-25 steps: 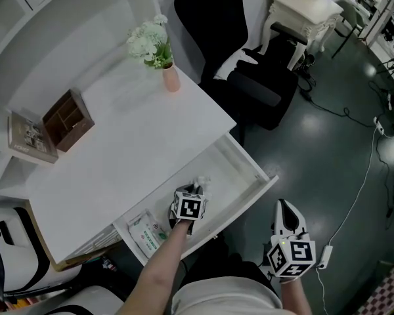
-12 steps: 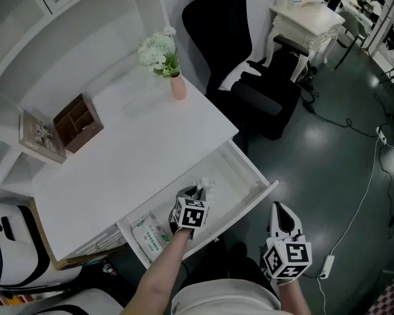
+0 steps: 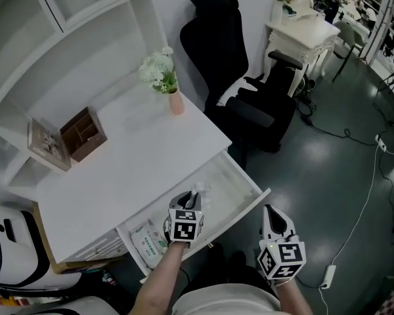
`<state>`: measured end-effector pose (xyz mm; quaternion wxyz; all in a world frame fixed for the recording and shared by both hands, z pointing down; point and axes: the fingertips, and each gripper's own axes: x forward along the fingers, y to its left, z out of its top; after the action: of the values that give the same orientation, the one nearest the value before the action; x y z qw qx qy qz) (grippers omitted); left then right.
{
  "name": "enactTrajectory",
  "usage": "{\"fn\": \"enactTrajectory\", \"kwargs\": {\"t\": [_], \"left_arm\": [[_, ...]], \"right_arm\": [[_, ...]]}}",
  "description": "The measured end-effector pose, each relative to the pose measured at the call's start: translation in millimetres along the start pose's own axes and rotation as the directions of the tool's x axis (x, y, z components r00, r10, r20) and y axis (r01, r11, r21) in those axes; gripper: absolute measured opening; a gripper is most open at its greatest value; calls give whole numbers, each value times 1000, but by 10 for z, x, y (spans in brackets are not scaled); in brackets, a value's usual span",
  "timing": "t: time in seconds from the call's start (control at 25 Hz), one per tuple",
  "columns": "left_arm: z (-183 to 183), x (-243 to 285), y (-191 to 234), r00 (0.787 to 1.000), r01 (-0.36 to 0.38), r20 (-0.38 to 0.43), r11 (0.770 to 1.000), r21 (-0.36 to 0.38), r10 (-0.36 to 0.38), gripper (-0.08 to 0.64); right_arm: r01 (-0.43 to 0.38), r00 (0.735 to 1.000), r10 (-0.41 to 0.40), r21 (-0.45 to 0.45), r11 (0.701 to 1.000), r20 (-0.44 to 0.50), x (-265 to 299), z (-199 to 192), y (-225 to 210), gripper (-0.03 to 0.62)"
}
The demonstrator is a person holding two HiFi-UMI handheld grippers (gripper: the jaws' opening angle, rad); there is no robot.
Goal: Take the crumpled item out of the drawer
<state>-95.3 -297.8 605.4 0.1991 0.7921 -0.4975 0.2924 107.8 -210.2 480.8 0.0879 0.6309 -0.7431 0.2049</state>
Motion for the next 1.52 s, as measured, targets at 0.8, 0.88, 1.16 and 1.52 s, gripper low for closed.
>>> {"fn": "enactTrajectory", "kwargs": {"t": [0.8,0.88,1.16,1.52], "left_arm": [[536,-1073,-160,969,-103,221,994,-45,111,67],[535,-1169,-141,964,-118,234,991,-59,128,67],[507,-1482,-121,947,-147,272,984,-103,170,67],[490,-1769,-79,928,-163,311,973,-161,207,67]], "right_arm": [[-141,988,144,-49,989,64,-173,208,116,2],[-154,985,158,-55,987,66,-183,216,147,2],[-212,974,217,-66,975,70,-210,265,278,2],[-250,962,257,-85,965,90,-233,337,364,2]]}}
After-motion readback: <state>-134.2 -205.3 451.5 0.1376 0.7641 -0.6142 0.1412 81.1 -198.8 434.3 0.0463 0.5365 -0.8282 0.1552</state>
